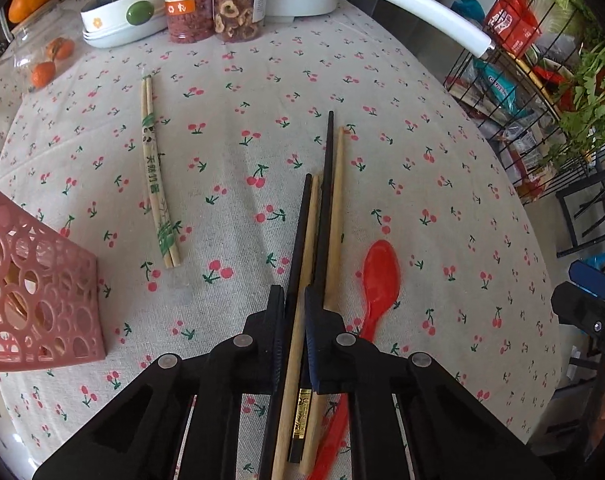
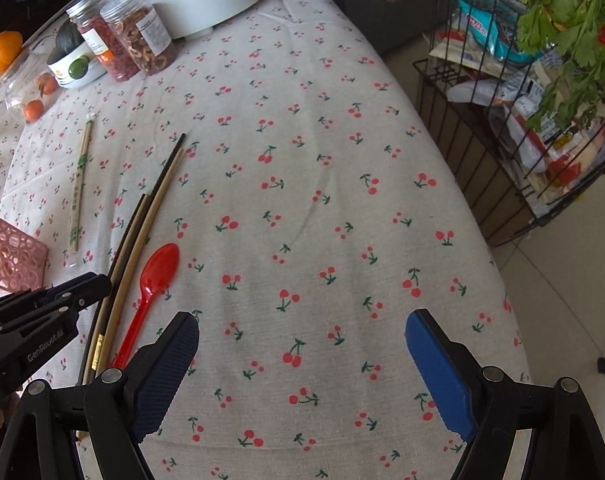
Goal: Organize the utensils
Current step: 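Close the left tool on the black chopstick beside the red spoon, then lift the black chopstick with the left tool while the right tool grasps the red spoon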
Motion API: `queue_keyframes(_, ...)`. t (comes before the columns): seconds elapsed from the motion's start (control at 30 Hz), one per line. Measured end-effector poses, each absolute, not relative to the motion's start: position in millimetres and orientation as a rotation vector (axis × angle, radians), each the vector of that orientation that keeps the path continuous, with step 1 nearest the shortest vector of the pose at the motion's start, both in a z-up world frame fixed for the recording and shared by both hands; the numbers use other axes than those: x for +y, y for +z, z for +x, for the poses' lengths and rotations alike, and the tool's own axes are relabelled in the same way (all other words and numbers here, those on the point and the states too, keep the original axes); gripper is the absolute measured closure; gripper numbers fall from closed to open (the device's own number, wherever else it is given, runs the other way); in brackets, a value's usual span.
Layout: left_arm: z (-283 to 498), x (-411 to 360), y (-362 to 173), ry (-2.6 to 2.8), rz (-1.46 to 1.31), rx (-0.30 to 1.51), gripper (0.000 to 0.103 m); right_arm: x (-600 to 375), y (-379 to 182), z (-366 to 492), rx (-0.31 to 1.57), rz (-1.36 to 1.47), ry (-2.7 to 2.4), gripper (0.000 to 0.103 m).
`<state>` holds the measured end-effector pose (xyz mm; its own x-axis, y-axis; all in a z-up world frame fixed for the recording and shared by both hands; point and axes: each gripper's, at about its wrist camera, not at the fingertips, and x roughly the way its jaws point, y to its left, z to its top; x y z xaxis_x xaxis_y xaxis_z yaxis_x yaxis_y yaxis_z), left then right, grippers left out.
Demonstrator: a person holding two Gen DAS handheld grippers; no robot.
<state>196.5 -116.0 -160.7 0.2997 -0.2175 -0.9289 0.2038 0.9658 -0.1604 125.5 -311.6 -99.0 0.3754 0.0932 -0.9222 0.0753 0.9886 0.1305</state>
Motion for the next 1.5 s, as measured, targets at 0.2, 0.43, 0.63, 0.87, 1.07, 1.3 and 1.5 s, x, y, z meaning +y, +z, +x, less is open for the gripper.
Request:
queue_keyframes(0.2, 207, -113, -156, -0.249, -0.030, 1.235, 0.094, -313, -100, 134, 1.184, 0.166, 0.019, 0.014)
queue_keyframes(0.43, 212, -116, -162, -0.242, -0.001, 1.260, 0.094, -304, -101, 141, 1.184, 0.139, 0.041, 0.014)
queue_keyframes(0.63, 223, -125, -163, -0.227, 0.029, 1.282, 0.094, -301, -103, 143, 1.190, 0.129, 0.045, 0.014)
queue_keyframes(0.87, 240, -135, -164, -0.204, 0.072, 1.322, 0.093, -301, -105, 144, 1.200, 0.128, 0.044, 0.014)
queue_keyframes(1.07, 240, -131, -166, -0.207, 0.063, 1.350, 0.092, -304, -105, 143, 1.203, 0.139, 0.038, 0.014)
queue_keyframes(1.3, 235, -133, -168, -0.196, 0.101, 1.341, 0.084, -306, -105, 143, 1.202, 0.147, 0.037, 0.014)
queue_keyframes(1.5, 231, -135, -174, -0.217, 0.131, 1.366, 0.074, -306, -105, 142, 1.201, 0.147, 0.036, 0.014)
